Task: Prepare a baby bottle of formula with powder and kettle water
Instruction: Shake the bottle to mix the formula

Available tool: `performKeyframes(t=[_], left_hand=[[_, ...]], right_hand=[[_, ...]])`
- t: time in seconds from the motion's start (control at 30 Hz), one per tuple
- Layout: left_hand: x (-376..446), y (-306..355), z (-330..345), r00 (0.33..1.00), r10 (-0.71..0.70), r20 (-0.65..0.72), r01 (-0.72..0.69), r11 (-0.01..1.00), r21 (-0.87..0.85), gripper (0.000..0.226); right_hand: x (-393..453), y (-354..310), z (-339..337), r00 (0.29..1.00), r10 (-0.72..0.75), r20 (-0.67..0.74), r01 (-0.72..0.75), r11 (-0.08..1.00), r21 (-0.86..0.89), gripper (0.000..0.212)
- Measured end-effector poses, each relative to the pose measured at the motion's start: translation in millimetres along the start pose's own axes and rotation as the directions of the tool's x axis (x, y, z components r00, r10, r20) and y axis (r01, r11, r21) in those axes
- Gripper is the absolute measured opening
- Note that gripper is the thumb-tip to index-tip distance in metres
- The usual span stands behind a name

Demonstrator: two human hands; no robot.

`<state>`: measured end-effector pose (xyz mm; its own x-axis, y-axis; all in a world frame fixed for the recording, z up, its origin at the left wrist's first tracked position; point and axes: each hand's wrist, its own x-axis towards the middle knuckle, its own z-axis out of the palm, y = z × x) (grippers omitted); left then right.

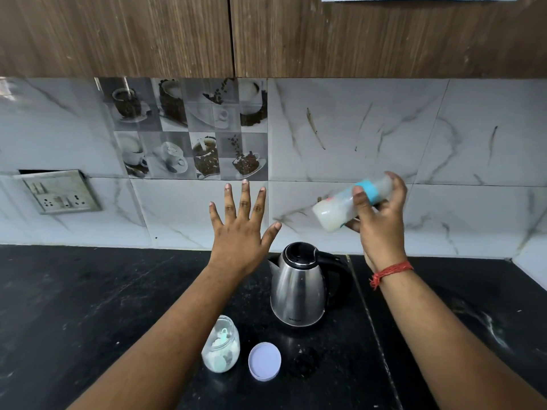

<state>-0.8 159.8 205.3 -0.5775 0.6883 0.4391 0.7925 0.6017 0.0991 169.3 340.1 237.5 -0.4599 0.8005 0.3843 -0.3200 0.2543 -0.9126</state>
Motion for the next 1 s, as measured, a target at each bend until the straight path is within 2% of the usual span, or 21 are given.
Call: performKeyframes(t=[0.03,0.1,0.13,0.23,0.27,0.33,0.37,0.43,0.47,0.57,0.6,0.67,0.7,0.8,0.83,0.9,0.93,1.0], left_hand=[[-0.2,0.5,-0.4,1.000,0.000,0.001,0.000,1.000,0.002,0.078],[-0.8,0.7,-0.7,1.000,0.012,-0.003,-0.012,1.000,0.010,0.078],[-1.0,0.3,-0.7,1.000,0.014,-0.004,-0.014,1.000,0.009,0.077],[1.1,1.2,-0.8,1.000,0.001,-0.006,-0.001,1.000,-0.001,0.077],[1.2,1.9,-0.8,1.000,0.003,-0.002,-0.003,1.000,0.003,0.077],[0.0,1.4,-0.9,1.000,0.011,-0.003,-0.011,1.000,0.011,0.077],[-0.1,0.7,-1.4,1.000,0.011,-0.003,-0.011,1.000,0.009,0.077],[1.0,0.9,-1.9,1.000,0.002,-0.003,-0.002,1.000,-0.004,0.077],[0.8,0.9,-2.2,1.000,0.000,-0.004,0.000,1.000,-0.004,0.078],[-0.6,0.9,-2.1,1.000,0.020,-0.004,-0.020,1.000,0.014,0.078],[-0.5,0.6,-2.2,1.000,0.021,-0.004,-0.021,1.000,0.014,0.077],[0.6,0.4,-1.7,1.000,0.007,-0.005,-0.007,1.000,0.008,0.077],[0.6,0.8,-1.9,1.000,0.006,-0.007,-0.006,1.000,0.008,0.077],[0.1,1.4,-1.9,1.000,0.023,-0.006,-0.023,1.000,0.018,0.077],[0.9,1.2,-2.1,1.000,0.021,-0.006,-0.021,1.000,0.013,0.077],[2.4,0.8,-2.7,1.000,0.005,-0.011,-0.005,1.000,0.004,0.077],[2.3,1.0,-3.0,1.000,0.003,-0.010,-0.003,1.000,0.005,0.077],[1.2,0.2,-2.7,1.000,0.015,-0.008,-0.015,1.000,0.015,0.078]], right_hand=[[0.8,-0.7,-0.5,1.000,0.011,0.016,-0.011,1.000,-0.008,0.067],[-1.3,-1.1,2.5,0.988,0.030,0.149,-0.010,0.991,-0.132,0.063],[-2.8,0.0,3.1,0.988,0.018,0.154,0.006,0.988,-0.152,0.062],[-1.0,-0.9,-2.1,0.998,-0.032,-0.056,0.032,0.999,0.000,0.062],[-0.5,-3.5,-1.9,0.999,-0.025,-0.039,0.025,1.000,-0.008,0.061],[-2.5,-3.6,1.6,0.992,-0.003,0.122,0.020,0.990,-0.137,0.060],[-4.2,-2.2,2.0,0.992,-0.014,0.127,0.034,0.987,-0.159,0.059],[-4.1,-1.3,-0.2,0.999,-0.050,-0.013,0.049,0.996,-0.074,0.058],[-3.1,-1.3,-1.0,0.998,-0.045,-0.039,0.044,0.998,-0.036,0.059],[-4.7,-1.5,2.0,0.993,-0.014,0.120,0.033,0.986,-0.163,0.062],[-6.1,-1.5,2.1,0.995,-0.027,0.096,0.042,0.987,-0.158,0.062],[-3.8,-0.9,-0.9,0.998,-0.053,-0.045,0.051,0.998,-0.046,0.062],[-2.5,-1.4,-1.7,0.998,-0.040,-0.052,0.039,0.999,-0.023,0.064],[-3.5,-1.1,2.0,0.988,0.028,0.155,0.005,0.979,-0.203,0.064],[-4.3,0.1,2.1,0.992,0.022,0.126,0.003,0.982,-0.189,0.062],[-3.8,0.4,-0.1,0.999,-0.009,-0.039,0.007,0.999,-0.047,0.061],[-3.4,-0.1,-1.2,0.998,-0.003,-0.057,0.002,1.000,-0.014,0.061],[-4.8,0.4,1.4,0.997,0.031,0.074,-0.023,0.995,-0.100,0.059]])
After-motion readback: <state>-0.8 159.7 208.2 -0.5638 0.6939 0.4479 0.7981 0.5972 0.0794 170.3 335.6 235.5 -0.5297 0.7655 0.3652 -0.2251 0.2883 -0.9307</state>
